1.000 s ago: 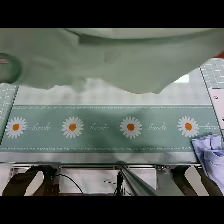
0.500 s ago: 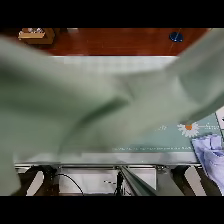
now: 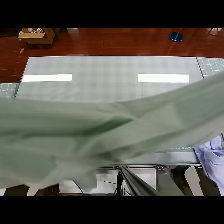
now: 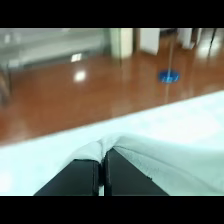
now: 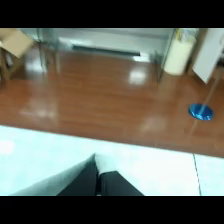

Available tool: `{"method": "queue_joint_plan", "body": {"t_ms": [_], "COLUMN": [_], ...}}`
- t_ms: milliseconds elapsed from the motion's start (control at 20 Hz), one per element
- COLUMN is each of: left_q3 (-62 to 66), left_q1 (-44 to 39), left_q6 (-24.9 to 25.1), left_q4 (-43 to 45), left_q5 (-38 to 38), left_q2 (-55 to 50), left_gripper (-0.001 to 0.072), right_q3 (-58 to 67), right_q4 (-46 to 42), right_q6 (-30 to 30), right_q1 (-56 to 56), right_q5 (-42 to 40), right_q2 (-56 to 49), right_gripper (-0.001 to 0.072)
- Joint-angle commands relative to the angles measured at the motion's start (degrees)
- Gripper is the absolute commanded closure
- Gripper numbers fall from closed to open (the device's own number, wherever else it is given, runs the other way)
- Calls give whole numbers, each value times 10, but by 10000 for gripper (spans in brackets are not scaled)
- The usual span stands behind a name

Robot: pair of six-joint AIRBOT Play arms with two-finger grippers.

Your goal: Fold the shirts.

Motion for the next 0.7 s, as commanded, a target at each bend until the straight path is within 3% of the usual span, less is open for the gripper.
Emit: {"method": "queue_joint_plan", "body": {"t_ms": [0,250,450,650], "left_q3": [-52,-186,-242,-242], "left_q1": [0,0,-1,-2], "left_q6": [45,66,93,119], "left_q4": [15,-15,-54,-87], "left_q5": [-21,-18,62,122], "left_q2": [-11,-73,-160,-286], "left_gripper": [676,675,675,675], "right_q3": [-4,-157,-236,-236], "right_q4": [-28,18,6,-150], "right_q6": [2,-7,-8,-8], "right_q1": [0,0,3,142], "right_q5": [39,51,49,36], "right_q2": [-17,-67,-144,-245], "right_gripper": [690,690,690,690]}}
